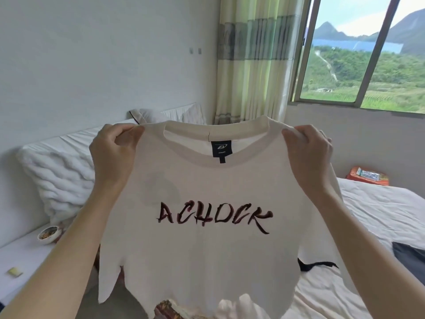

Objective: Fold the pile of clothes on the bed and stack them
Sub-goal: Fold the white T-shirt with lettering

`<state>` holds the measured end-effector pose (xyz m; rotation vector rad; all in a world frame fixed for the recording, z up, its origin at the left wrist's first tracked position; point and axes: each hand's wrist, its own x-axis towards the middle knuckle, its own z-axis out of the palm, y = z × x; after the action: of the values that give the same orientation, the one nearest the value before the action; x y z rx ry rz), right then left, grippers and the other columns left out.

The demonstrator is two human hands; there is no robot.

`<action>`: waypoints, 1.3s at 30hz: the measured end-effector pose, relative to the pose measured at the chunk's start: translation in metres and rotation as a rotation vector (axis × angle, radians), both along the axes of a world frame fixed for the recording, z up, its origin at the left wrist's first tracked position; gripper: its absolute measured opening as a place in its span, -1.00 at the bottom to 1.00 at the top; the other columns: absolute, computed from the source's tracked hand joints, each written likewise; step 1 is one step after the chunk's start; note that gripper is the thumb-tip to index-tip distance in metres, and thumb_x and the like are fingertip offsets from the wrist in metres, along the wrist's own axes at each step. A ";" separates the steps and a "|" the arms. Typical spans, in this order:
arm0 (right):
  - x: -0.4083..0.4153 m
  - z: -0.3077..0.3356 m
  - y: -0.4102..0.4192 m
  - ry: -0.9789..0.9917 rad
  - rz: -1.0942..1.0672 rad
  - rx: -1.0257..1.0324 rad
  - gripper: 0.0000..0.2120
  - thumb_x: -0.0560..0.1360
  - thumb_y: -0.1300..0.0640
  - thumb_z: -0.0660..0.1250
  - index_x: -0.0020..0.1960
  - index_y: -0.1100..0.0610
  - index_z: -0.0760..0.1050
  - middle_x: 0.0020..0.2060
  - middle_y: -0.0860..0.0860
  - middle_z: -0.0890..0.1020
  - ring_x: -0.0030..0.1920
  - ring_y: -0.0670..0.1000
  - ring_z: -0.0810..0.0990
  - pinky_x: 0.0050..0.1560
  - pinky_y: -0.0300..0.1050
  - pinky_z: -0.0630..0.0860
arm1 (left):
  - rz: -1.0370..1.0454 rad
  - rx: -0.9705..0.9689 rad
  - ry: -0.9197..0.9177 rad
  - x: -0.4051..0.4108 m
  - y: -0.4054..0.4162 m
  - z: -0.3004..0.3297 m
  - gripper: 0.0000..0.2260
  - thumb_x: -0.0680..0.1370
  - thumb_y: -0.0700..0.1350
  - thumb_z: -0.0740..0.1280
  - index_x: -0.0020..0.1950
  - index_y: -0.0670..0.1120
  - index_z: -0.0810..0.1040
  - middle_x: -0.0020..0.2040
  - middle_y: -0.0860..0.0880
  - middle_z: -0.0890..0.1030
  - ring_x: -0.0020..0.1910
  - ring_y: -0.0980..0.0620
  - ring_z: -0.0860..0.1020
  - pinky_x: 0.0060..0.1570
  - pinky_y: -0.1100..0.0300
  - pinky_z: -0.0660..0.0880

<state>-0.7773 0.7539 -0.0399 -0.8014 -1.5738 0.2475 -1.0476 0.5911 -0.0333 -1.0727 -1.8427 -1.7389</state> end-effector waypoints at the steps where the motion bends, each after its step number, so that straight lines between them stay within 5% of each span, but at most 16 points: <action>1: -0.001 0.002 0.001 -0.001 -0.021 0.037 -0.82 0.49 0.15 0.36 -0.14 0.28 0.56 -0.24 0.09 0.60 -0.07 0.17 0.52 0.12 0.01 0.33 | 0.001 -0.004 0.006 -0.001 0.000 0.003 -0.82 0.50 -0.08 0.38 0.02 -0.16 0.65 -0.08 -0.02 0.57 -0.03 0.07 0.51 -0.01 0.28 0.36; 8: -0.024 -0.031 0.049 -0.196 -0.086 0.069 -0.79 0.49 0.11 0.39 -0.19 0.27 0.55 -0.22 0.15 0.63 -0.07 0.19 0.54 -0.01 -0.14 0.19 | -0.018 -0.149 -0.014 -0.036 0.037 -0.038 -0.81 0.50 -0.10 0.40 0.02 -0.20 0.65 0.00 -0.17 0.63 0.06 -0.11 0.55 0.11 0.10 0.40; 14: -0.088 -0.101 0.142 -0.385 -0.072 -0.079 -0.81 0.48 0.12 0.37 -0.17 0.25 0.55 -0.15 0.16 0.64 -0.02 0.21 0.54 0.07 -0.06 0.21 | -0.035 -0.323 -0.120 -0.095 0.122 -0.111 -0.84 0.50 -0.13 0.39 -0.03 -0.21 0.66 -0.10 -0.03 0.61 -0.08 0.05 0.53 -0.10 0.48 0.35; 17: -0.134 -0.148 0.207 -0.469 -0.023 -0.205 -0.80 0.50 0.09 0.34 -0.13 0.25 0.55 -0.13 0.17 0.63 0.00 0.21 0.53 0.11 -0.02 0.26 | -0.019 -0.428 -0.185 -0.139 0.178 -0.159 -0.85 0.51 -0.11 0.39 -0.03 -0.18 0.66 -0.05 -0.13 0.64 -0.03 -0.04 0.57 -0.03 0.24 0.38; 21: -0.197 -0.214 0.290 -0.529 0.035 -0.359 -0.78 0.50 0.08 0.34 -0.13 0.26 0.54 -0.19 0.17 0.62 -0.09 0.21 0.53 0.05 0.05 0.35 | 0.003 -0.569 -0.275 -0.193 0.254 -0.229 -0.85 0.52 -0.06 0.37 -0.05 -0.13 0.65 -0.04 -0.08 0.65 -0.01 -0.01 0.57 -0.03 0.22 0.37; 26: -0.257 -0.328 0.361 -0.593 0.077 -0.665 -0.78 0.50 0.06 0.33 -0.05 0.22 0.57 -0.11 0.14 0.62 -0.05 0.14 0.52 -0.14 -0.11 0.27 | 0.019 -0.718 -0.383 -0.245 0.323 -0.334 -0.87 0.51 -0.06 0.37 -0.08 -0.10 0.65 -0.08 -0.09 0.66 -0.02 -0.04 0.59 -0.10 0.20 0.36; 30: -0.287 -0.418 0.395 -0.639 0.111 -0.772 -0.76 0.51 0.05 0.32 0.01 0.22 0.58 -0.06 0.17 0.63 0.01 0.18 0.54 -0.04 -0.04 0.39 | 0.009 -0.838 -0.387 -0.274 0.360 -0.424 -0.85 0.52 -0.07 0.37 -0.05 -0.13 0.65 -0.05 -0.12 0.66 0.00 -0.11 0.58 -0.02 0.10 0.42; 33: -0.306 -0.472 0.421 -0.694 0.086 -0.780 -0.74 0.51 0.00 0.31 0.02 0.18 0.59 -0.09 0.13 0.63 0.03 0.17 0.53 -0.14 -0.14 0.25 | 0.040 -0.880 -0.349 -0.296 0.386 -0.481 -0.83 0.53 -0.05 0.36 -0.02 -0.14 0.65 -0.01 -0.15 0.65 0.02 -0.15 0.56 0.01 0.06 0.42; 39: -0.344 -0.565 0.465 -0.758 0.095 -0.818 -0.78 0.52 0.06 0.30 0.01 0.22 0.56 -0.04 0.19 0.63 0.08 0.23 0.52 0.13 0.06 0.36 | 0.063 -0.920 -0.284 -0.325 0.431 -0.568 -0.82 0.54 -0.05 0.35 0.01 -0.13 0.65 -0.01 -0.16 0.62 0.00 -0.16 0.54 -0.03 0.09 0.36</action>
<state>-1.1210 1.2189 -0.6052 -1.5788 -2.2521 0.7497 -1.3722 1.0226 -0.6009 -1.0522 -2.9391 -1.0018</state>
